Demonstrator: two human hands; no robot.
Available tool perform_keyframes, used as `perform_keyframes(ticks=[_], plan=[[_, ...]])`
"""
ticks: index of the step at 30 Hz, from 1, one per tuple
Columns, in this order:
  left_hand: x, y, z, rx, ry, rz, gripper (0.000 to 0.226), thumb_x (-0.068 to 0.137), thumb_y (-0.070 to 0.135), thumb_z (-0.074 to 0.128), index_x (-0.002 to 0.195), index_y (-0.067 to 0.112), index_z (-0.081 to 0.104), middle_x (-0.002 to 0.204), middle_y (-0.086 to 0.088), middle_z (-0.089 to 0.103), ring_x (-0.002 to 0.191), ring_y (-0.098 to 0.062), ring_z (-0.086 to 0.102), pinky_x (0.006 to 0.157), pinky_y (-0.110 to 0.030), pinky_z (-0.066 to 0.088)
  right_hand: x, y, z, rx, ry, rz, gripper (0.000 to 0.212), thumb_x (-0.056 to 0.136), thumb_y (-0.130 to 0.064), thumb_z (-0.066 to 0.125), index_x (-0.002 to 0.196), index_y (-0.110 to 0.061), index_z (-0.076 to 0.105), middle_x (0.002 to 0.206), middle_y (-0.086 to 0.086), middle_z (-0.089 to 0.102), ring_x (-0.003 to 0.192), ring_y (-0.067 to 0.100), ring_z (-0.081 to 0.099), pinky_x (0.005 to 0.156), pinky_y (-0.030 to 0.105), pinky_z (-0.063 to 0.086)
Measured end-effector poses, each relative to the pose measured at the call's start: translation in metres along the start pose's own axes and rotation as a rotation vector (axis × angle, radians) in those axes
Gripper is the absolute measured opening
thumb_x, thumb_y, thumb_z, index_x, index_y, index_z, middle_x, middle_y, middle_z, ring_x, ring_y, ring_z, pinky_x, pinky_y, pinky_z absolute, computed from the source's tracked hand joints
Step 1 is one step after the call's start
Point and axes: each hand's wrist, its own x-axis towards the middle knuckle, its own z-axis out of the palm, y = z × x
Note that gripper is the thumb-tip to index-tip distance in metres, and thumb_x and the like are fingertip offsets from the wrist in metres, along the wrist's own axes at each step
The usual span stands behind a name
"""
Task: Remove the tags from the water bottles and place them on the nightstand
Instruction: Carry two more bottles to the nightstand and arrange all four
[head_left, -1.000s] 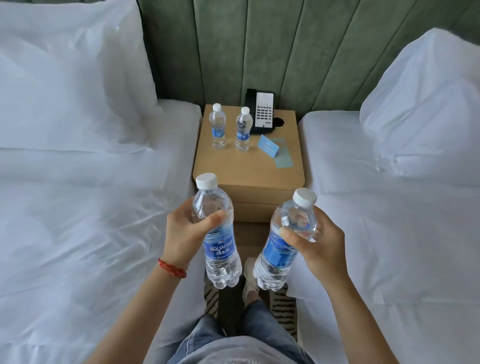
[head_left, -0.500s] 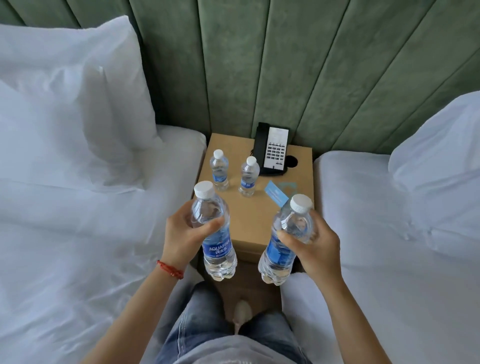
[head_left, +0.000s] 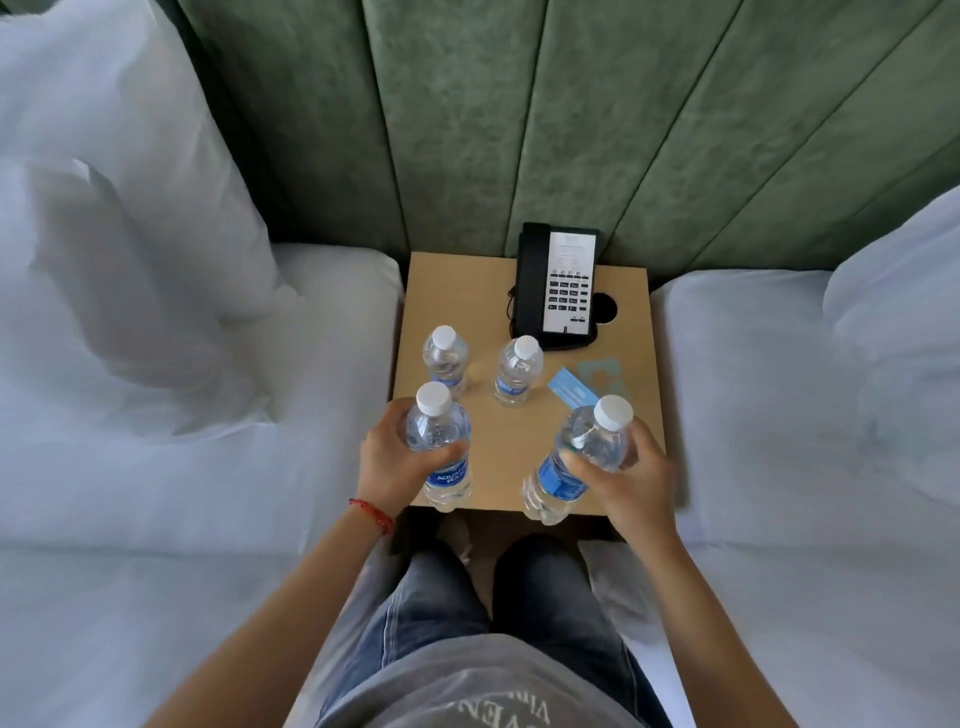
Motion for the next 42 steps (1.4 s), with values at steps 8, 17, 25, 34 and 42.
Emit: perform_keyframes(ticks=[8,17,25,34,42], plan=[[0.036,-0.021,0.019,0.078,0.018,-0.12,0.058,0.053,0.031,0.087,0.097,0.028,0.049,0.088,0.017,0.059,0.081,-0.004,0.059,0.066,-0.016,0.044,0.045,0.031,0.027,-0.07,-0.054,0.014,0.059,0.057,-0.029,0.084,0.105,-0.042,0.053,0.095,-0.024,0.063,0.091,0.001,0.061,0.079,0.011,0.046],[0.053,-0.039,0.039,0.085,0.012,-0.193,0.059,0.051,0.022,0.088,0.096,0.026,0.048,0.09,0.011,0.059,0.084,-0.01,0.057,0.067,-0.017,0.042,0.071,0.058,0.049,-0.094,-0.079,0.028,0.061,0.057,-0.02,0.084,0.105,-0.033,0.048,0.096,-0.027,0.056,0.086,-0.012,0.053,0.075,0.0,0.039],[0.055,-0.056,0.049,0.058,0.03,-0.231,0.063,0.05,0.017,0.088,0.098,0.028,0.049,0.094,0.021,0.055,0.086,0.006,0.053,0.068,-0.011,0.04,0.076,0.068,0.058,-0.111,-0.136,0.066,0.058,0.06,-0.022,0.083,0.104,-0.029,0.047,0.095,-0.012,0.062,0.085,0.003,0.058,0.071,0.002,0.04],[0.049,-0.078,0.052,0.093,0.041,-0.276,0.064,0.046,0.016,0.089,0.092,0.036,0.049,0.091,0.024,0.056,0.084,0.011,0.052,0.064,-0.005,0.038,0.07,0.083,0.066,-0.12,-0.144,0.106,0.063,0.059,-0.014,0.083,0.111,-0.016,0.048,0.098,-0.011,0.057,0.09,0.012,0.057,0.074,0.008,0.039],[0.049,-0.079,0.059,0.076,0.073,-0.282,0.066,0.039,0.031,0.083,0.096,0.034,0.05,0.091,0.025,0.058,0.086,0.006,0.053,0.071,-0.02,0.044,0.073,0.086,0.066,-0.117,-0.154,0.087,0.065,0.058,-0.016,0.084,0.112,-0.018,0.048,0.094,-0.021,0.055,0.089,0.01,0.057,0.073,0.001,0.039]])
